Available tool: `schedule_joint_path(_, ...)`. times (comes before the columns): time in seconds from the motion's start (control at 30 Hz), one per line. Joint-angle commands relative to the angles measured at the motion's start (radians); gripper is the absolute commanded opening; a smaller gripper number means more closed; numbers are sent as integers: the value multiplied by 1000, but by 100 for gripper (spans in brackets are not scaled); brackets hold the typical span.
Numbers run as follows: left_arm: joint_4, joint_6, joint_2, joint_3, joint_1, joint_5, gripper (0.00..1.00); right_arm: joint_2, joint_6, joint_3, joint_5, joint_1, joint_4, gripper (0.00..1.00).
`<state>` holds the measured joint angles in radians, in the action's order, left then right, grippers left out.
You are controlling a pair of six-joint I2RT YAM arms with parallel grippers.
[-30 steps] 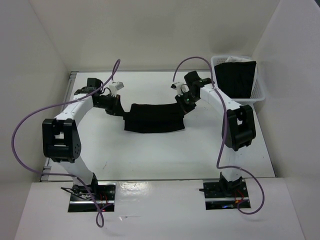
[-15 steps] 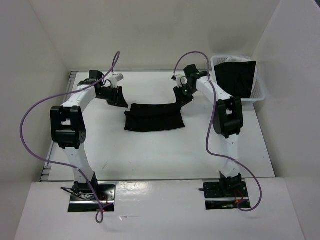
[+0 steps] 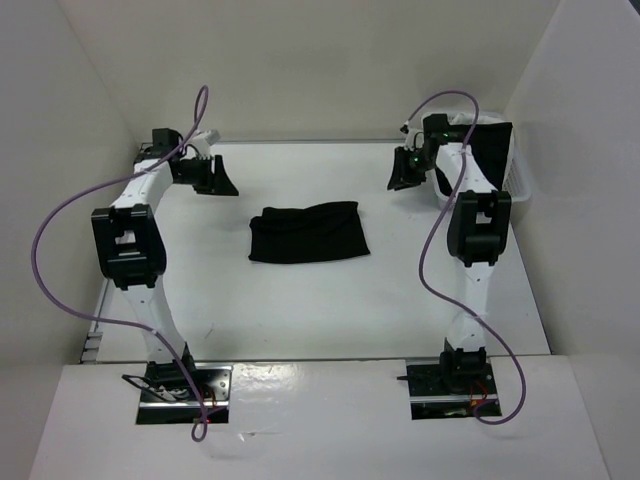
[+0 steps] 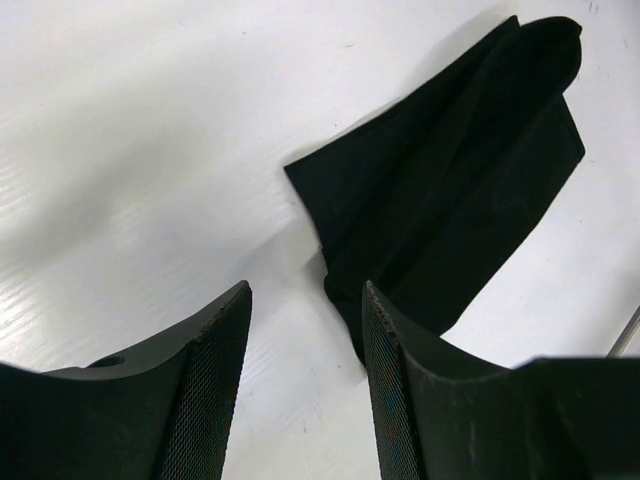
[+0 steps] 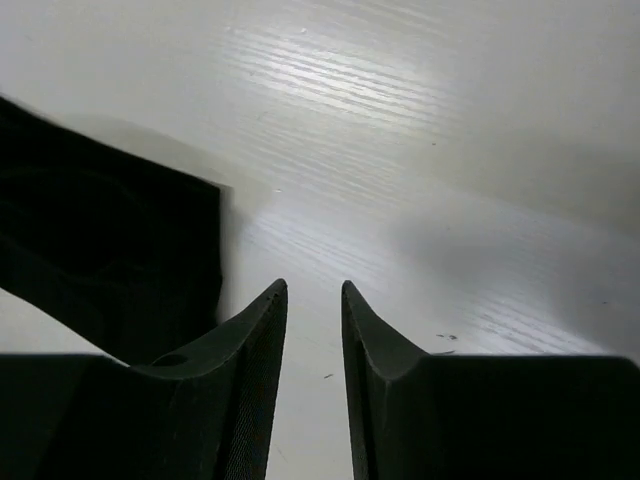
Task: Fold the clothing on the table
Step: Fold the skirt
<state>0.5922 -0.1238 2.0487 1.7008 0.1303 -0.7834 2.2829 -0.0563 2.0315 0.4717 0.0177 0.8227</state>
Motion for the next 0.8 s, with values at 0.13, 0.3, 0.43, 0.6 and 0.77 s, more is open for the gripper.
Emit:
schedule_joint_path(0.13,113,-117,-153,-67,-7,-13,57,-225,-105,-133,-94,214,-16,41)
schedule_joint_path(0.3,104,-142,-317,-207,26,10,62,-362,-155,-276,-250,425,-65,54)
schedule_joint_path(0.43,93,-85,-464,-251,68,-10,77,-411,-165,-315,-251,490,-88,72)
schedule_joint_path(0.6,72,38,-629,-337,112,42,100,-378,-204,-315,-251,568,-79,79)
schedule_joint_path(0.77,9,102,-815,-460,181,122,100,-272,-228,-274,-217,659,-69,80)
